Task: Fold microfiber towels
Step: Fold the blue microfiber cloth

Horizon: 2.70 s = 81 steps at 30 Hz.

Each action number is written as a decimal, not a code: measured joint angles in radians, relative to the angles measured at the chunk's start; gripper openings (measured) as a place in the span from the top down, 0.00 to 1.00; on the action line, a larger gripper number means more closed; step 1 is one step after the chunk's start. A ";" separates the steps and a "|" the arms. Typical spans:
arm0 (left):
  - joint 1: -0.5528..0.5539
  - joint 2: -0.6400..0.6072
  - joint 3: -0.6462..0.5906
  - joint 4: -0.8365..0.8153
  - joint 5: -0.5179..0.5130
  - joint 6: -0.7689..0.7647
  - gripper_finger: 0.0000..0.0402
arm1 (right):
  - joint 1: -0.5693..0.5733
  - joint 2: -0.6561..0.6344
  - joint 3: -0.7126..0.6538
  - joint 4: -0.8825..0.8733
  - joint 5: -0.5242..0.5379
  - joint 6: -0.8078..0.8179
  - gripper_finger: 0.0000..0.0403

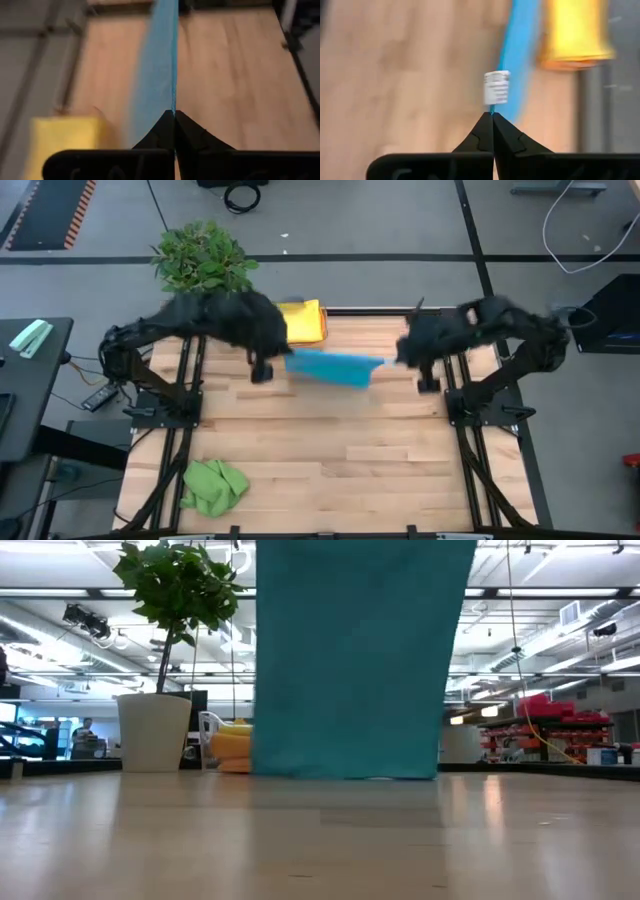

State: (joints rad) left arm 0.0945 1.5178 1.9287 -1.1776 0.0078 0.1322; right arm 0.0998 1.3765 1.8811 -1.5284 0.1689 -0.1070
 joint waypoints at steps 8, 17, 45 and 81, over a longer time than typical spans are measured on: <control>-0.371 0.007 -0.481 0.295 -0.001 -0.324 0.99 | 0.433 0.002 -0.396 0.410 -0.081 0.417 1.00; -0.596 0.072 -0.979 1.042 -0.234 -0.767 0.99 | 0.662 0.053 -0.989 1.246 0.002 0.946 1.00; -0.196 0.135 -0.987 1.034 -0.258 -0.391 0.98 | 0.364 0.027 -1.051 0.698 0.118 1.146 1.00; -0.019 0.247 -0.984 1.232 -0.153 -0.116 0.73 | 0.137 0.027 -1.085 0.650 0.001 1.043 1.00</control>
State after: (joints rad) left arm 0.0752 1.7643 0.9449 0.0547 -0.1449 0.0166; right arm 0.2363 1.4033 0.7959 -0.8783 0.1697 0.9355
